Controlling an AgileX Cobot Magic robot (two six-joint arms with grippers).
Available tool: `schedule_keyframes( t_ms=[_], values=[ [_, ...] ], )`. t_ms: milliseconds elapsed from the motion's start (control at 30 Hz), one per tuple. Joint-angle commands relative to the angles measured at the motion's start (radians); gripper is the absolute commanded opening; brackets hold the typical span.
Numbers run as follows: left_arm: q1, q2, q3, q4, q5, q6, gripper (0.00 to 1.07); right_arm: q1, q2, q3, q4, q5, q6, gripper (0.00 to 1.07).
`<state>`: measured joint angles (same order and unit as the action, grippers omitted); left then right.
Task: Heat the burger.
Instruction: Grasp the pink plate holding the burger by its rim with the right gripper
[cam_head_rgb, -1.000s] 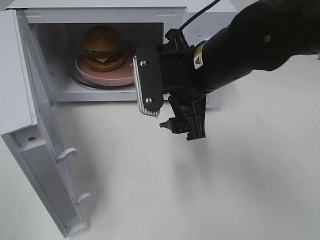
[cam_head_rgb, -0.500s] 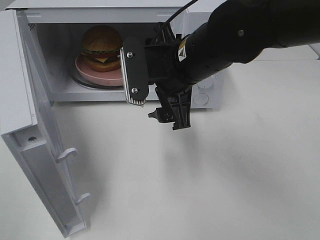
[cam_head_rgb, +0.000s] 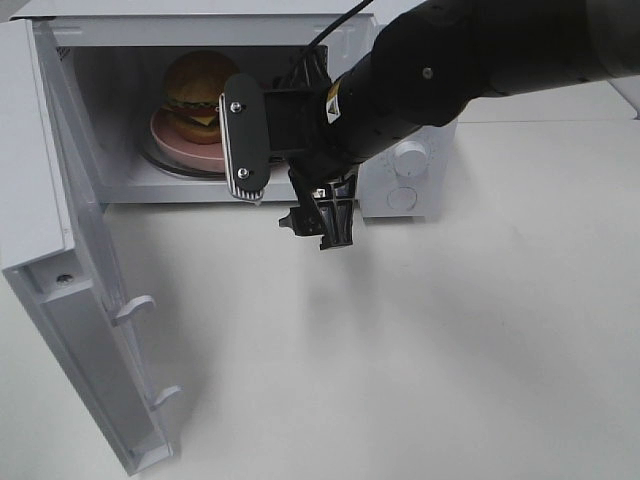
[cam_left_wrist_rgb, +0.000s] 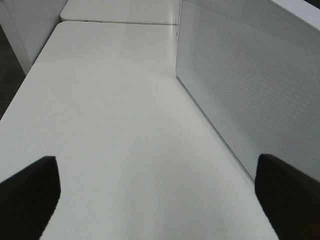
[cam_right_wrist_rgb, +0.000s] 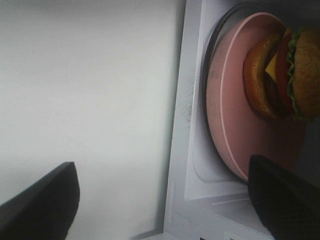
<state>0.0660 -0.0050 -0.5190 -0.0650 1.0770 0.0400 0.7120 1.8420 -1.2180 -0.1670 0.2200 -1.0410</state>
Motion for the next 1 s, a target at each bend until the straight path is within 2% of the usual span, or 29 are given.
schedule_keyframes(
  t_ms=[33,333,1000],
  values=[
    [0.002,-0.007,0.003,-0.006,-0.009,0.001,0.98,0.003,0.036,-0.034,-0.008,0.004,0.011,0.88],
    [0.002,-0.007,0.003,-0.006,-0.009,0.001,0.98,0.003,0.104,-0.095,-0.011,0.009,0.014,0.87],
    [0.002,-0.007,0.003,-0.006,-0.009,0.001,0.98,0.000,0.284,-0.333,-0.031,0.050,0.049,0.85]
  ],
)
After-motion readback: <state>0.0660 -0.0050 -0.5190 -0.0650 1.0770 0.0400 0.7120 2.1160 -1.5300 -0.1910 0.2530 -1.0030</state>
